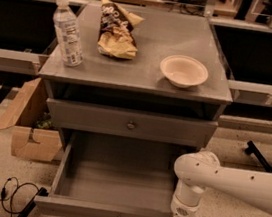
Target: Open middle drawer
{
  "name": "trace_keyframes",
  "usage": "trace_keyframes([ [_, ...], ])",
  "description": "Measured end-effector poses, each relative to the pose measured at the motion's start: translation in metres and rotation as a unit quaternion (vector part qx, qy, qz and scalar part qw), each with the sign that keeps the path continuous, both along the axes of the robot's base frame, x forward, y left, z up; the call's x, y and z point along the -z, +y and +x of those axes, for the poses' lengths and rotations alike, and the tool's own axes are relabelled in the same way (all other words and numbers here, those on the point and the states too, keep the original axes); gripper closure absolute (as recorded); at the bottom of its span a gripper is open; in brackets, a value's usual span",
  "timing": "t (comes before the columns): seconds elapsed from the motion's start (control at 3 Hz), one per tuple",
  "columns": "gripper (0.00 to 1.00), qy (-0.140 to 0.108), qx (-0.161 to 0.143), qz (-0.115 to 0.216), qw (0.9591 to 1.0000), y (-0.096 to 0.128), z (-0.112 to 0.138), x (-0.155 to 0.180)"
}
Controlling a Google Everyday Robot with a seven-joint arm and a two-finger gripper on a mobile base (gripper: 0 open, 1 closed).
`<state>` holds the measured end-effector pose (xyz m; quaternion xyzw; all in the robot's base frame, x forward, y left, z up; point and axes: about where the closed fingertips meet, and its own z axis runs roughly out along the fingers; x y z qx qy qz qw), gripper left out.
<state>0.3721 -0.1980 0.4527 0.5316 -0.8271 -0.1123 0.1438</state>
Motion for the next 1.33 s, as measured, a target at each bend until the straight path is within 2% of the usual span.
trace_keyframes([
  [1.33,1.00,0.008,0.009,0.000,0.9999,0.0019,0.0089,-0.0057],
])
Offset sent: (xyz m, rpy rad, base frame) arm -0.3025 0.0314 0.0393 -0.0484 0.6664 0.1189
